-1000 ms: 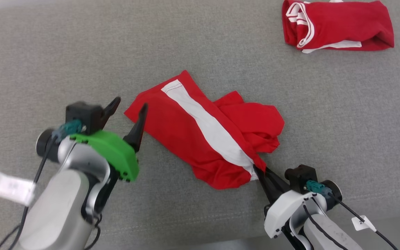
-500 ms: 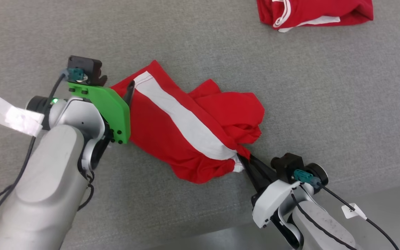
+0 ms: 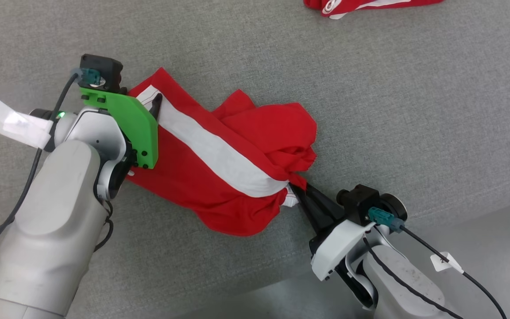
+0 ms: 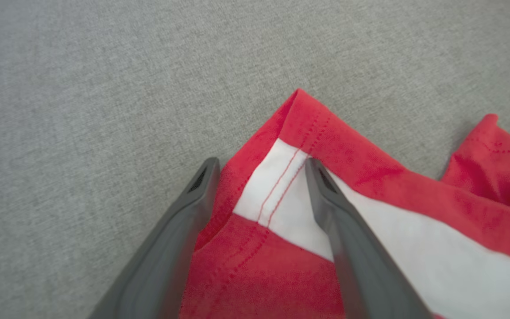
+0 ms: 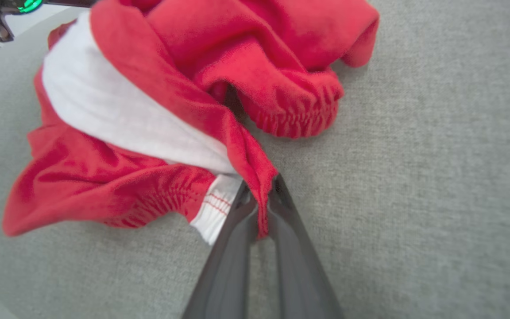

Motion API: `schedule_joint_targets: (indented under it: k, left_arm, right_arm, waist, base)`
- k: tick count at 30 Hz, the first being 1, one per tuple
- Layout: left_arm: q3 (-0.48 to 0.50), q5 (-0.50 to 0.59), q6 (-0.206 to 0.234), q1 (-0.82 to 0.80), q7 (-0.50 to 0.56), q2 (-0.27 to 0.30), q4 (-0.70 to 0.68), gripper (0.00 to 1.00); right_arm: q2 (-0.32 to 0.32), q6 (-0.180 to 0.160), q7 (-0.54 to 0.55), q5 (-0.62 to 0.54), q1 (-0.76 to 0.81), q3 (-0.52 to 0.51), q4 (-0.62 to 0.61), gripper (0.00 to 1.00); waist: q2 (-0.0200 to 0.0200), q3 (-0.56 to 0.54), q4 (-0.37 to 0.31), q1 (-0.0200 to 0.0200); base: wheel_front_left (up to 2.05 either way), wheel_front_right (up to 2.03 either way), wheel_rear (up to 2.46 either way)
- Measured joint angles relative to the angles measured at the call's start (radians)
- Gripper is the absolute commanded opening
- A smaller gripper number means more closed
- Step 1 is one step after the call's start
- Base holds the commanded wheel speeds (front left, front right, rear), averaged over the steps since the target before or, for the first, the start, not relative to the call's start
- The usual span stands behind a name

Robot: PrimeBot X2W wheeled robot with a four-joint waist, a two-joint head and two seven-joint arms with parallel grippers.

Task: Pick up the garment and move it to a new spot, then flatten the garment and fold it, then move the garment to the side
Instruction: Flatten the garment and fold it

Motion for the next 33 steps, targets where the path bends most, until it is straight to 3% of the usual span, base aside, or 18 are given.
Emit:
schedule_joint_targets:
  k: [17,18,21,22,24,29,33]
  left_arm:
    - [-0.061,0.043,-0.062,-0.045,-0.086,-0.069,0.066,0.99]
    - [-0.064,0.045,-0.063,-0.045,-0.090,-0.070,0.071,0.93]
    - [-0.068,0.045,-0.071,-0.045,-0.095,-0.077,0.085,0.60]
    - [-0.068,0.045,-0.071,-0.046,-0.097,-0.078,0.086,0.59]
    - [-0.068,0.045,-0.075,-0.047,-0.100,-0.084,0.101,0.41]
    - [-0.066,0.045,-0.077,-0.054,-0.113,-0.082,0.130,0.41]
    - [-0.065,0.046,-0.077,-0.064,-0.127,-0.082,0.150,0.55]
  right_arm:
    - [-0.006,-0.007,-0.017,0.021,-0.012,-0.008,0.026,0.00]
    - [-0.007,-0.012,-0.019,0.021,-0.012,-0.008,0.027,0.00]
    - [-0.012,-0.013,-0.025,0.022,-0.012,-0.008,0.034,0.00]
    - [-0.013,-0.013,-0.025,0.024,-0.013,-0.007,0.035,0.00]
    - [-0.017,-0.013,-0.025,0.031,-0.014,-0.005,0.039,0.00]
    - [-0.019,-0.014,-0.025,0.031,-0.016,-0.001,0.042,0.00]
    - [-0.019,-0.015,-0.025,0.040,-0.019,0.003,0.045,0.00]
  waist:
    - [0.0000,0.002,0.023,0.0000]
    - [0.0000,0.000,0.026,0.0000]
    - [0.0000,-0.005,0.037,0.0000]
    - [0.0000,-0.007,0.039,0.0000]
    - [0.0000,-0.012,0.045,0.0000]
    - [0.0000,-0.014,0.046,0.0000]
    - [0.0000,-0.014,0.043,0.0000]
  base:
    - [0.00,0.00,0.00]
    - [0.00,0.00,0.00]
    - [0.00,0.00,0.00]
    - [0.00,0.00,0.00]
    - [0.00,0.00,0.00]
    - [0.00,0.00,0.00]
    - [0.00,0.00,0.00]
